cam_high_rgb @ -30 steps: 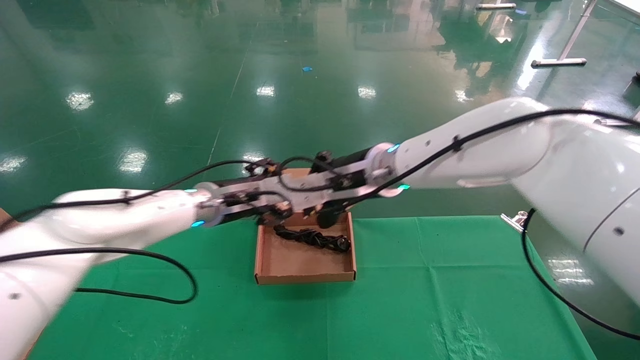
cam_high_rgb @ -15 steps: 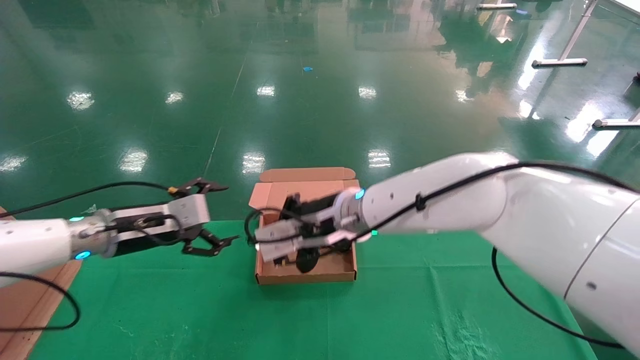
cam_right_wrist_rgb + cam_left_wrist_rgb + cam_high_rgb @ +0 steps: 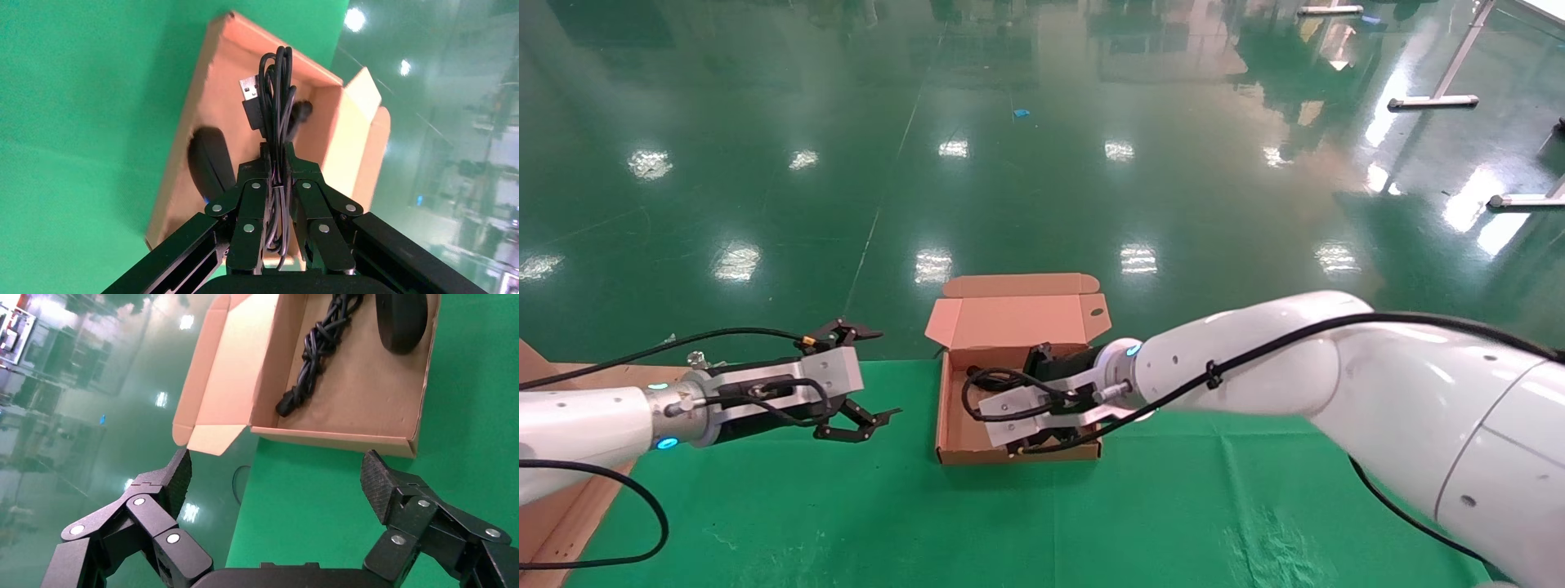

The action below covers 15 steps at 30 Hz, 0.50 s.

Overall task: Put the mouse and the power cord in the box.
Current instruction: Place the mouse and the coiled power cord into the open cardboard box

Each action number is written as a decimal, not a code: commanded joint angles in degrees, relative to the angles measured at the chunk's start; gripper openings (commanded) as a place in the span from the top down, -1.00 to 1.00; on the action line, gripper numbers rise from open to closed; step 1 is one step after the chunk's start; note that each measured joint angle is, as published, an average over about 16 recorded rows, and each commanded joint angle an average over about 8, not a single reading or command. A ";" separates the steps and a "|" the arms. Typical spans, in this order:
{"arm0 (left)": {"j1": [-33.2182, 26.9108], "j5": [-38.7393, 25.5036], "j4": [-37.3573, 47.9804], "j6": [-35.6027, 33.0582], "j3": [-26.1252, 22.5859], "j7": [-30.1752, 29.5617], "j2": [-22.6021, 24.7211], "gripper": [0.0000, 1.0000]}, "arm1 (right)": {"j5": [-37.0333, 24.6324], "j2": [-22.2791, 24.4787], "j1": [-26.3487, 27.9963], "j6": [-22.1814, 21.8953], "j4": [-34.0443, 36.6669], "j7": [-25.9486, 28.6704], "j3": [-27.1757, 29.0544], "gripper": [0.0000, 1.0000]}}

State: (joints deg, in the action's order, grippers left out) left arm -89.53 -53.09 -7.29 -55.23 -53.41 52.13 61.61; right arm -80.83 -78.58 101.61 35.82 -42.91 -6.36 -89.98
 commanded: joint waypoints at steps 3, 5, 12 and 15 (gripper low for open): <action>-0.15 -0.44 2.16 0.83 -0.26 1.12 1.42 -1.00 | 0.05 0.01 -0.50 -0.99 0.25 0.67 0.13 -1.00; -0.13 -0.60 2.95 1.04 -0.36 1.57 1.90 -1.00 | -0.02 0.01 -0.56 -1.25 0.21 0.73 0.12 -1.00; 0.23 -0.74 5.00 1.10 -0.45 2.72 2.59 -1.00 | -0.22 0.01 -0.67 -1.75 0.10 0.94 0.05 -1.00; 0.51 -0.62 5.58 1.02 -0.36 3.07 2.61 -1.00 | -0.28 0.01 -0.68 -1.85 0.06 1.03 0.01 -1.00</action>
State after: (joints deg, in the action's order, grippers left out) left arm -89.01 -53.68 -1.90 -54.26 -53.74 55.20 64.22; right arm -81.11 -78.57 100.94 34.00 -42.85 -5.34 -89.96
